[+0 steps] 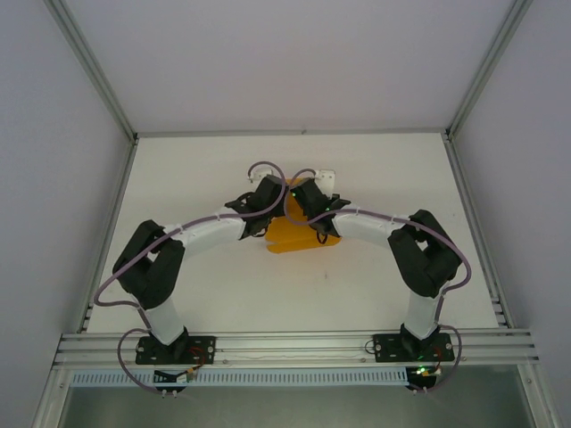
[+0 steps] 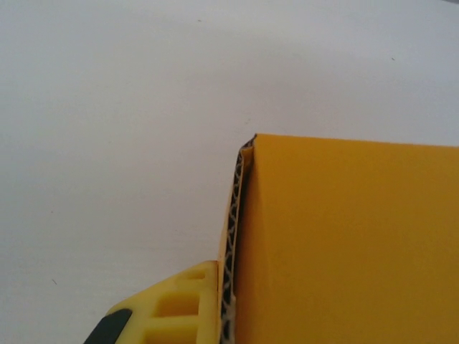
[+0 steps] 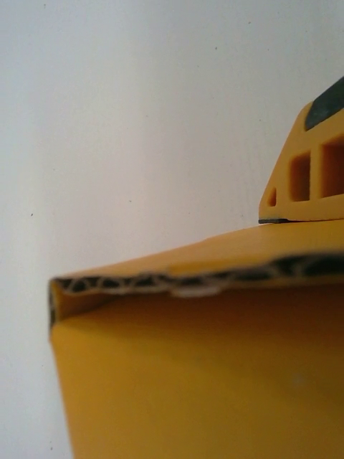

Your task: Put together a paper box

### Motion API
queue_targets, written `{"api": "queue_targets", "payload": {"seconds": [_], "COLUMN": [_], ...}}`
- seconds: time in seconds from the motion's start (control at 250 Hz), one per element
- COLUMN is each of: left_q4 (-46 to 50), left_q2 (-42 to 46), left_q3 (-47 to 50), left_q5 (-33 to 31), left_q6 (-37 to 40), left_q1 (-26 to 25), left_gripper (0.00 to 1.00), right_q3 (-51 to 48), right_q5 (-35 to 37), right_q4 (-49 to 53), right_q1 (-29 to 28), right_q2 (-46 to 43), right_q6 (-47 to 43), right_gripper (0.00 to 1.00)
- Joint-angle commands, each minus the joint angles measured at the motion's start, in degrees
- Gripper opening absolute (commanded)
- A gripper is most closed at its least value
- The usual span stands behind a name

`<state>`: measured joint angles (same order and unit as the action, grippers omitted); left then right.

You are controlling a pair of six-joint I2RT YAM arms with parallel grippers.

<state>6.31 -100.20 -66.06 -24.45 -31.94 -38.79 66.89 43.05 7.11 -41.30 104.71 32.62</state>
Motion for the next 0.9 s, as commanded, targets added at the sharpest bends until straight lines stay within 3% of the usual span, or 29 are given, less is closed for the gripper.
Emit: {"api": "queue_targets", "payload": {"seconds": [0.0,0.16,0.307,0.399,0.459,0.739,0.878,0.898], "left_q4": [15.5,15.56,6.44,3.12,3.33,3.0,4.06,4.21], "left_q2": [-1.97,-1.5,0.46,1.82,1.95,2.51,2.86,2.95], "left_q3": [-0.43,-0.21,2.29,3.31,2.84,2.06,0.78,0.64], "left_q5": [-15.82,-16.93,-7.87,-3.24,-1.94,0.92,2.34,2.64], "left_q6": [-11.51,-10.49,-0.23,2.7,3.45,5.92,9.15,9.67], "left_q1": [1.92,2.06,1.87,1.56,1.69,1.67,1.95,2.09], "left_gripper": [0.0,0.0,0.0,0.0,0.0,0.0,0.0,0.0], "right_q3": [0.32,0.08,-0.79,-2.97,-4.91,-10.37,-14.95,-15.7], "right_q5": [9.9,9.61,4.88,0.56,-2.51,-16.92,-28.0,-28.98], "right_q4": [3.05,3.7,-0.43,-4.95,-8.47,-11.88,-15.47,-16.34], "right_q1": [1.8,2.14,2.51,2.48,2.38,2.27,2.18,2.15], "right_q2": [-0.54,-0.77,-1.56,-3.12,-4.26,-10.19,-16.54,-17.59], "right_q6": [5.82,7.22,3.22,0.97,-1.5,-8.79,-11.58,-11.8], "right_gripper": [0.0,0.0,0.0,0.17,0.33,0.63,0.99,1.0]}}
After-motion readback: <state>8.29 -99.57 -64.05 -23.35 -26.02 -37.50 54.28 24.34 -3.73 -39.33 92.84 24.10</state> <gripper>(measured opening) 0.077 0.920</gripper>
